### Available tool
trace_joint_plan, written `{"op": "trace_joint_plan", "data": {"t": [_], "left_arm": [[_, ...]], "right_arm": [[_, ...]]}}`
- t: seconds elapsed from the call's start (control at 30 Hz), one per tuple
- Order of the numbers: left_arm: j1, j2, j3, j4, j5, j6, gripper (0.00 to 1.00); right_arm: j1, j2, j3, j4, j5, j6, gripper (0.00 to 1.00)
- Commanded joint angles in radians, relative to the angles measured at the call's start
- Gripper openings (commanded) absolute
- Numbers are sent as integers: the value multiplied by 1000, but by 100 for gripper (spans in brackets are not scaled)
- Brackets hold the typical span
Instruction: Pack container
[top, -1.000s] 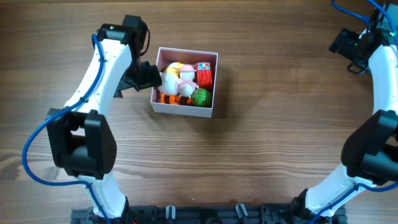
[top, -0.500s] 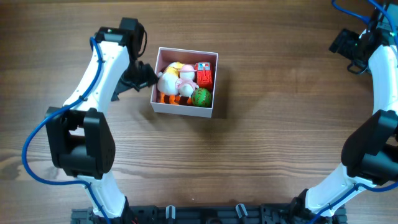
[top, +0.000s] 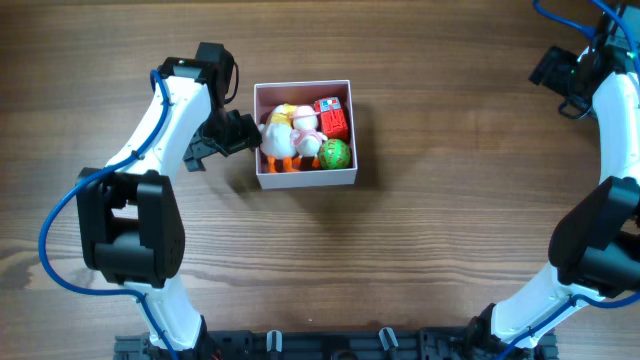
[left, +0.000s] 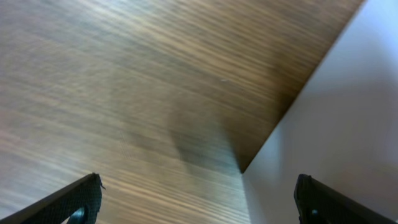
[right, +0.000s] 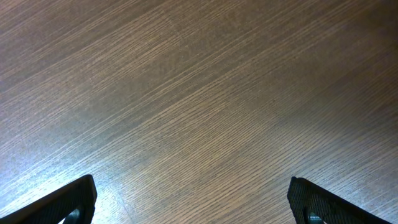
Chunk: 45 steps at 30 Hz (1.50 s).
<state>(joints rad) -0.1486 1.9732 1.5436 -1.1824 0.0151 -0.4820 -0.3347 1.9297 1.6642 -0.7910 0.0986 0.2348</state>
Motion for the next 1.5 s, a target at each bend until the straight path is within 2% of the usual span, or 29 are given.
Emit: {"op": "trace_joint_plan", "data": {"t": [0.0,0.2,0.43,0.6,0.83,1.1,1.47], "left_arm": [[2,4,-5,26,113,62,100],[2,4,-5,43,96,71,100],[3,4,-5,60,38,25,100],[3,4,-5,125,36,-22,100],[3,4,-5,211,37,-23,100],[2,4,-5,309,113,33,100],[2,4,-5,320,146,34,100]], "right_arm": [[1,1,-2,2,17,11,100],[1,1,-2,2,17,11,100],[1,1,-2,2,17,11,100],[1,1,-2,2,17,11,100],[1,1,-2,2,17,11,100],[1,1,-2,2,17,11,100],[1,1,-2,2,17,11,100]]}}
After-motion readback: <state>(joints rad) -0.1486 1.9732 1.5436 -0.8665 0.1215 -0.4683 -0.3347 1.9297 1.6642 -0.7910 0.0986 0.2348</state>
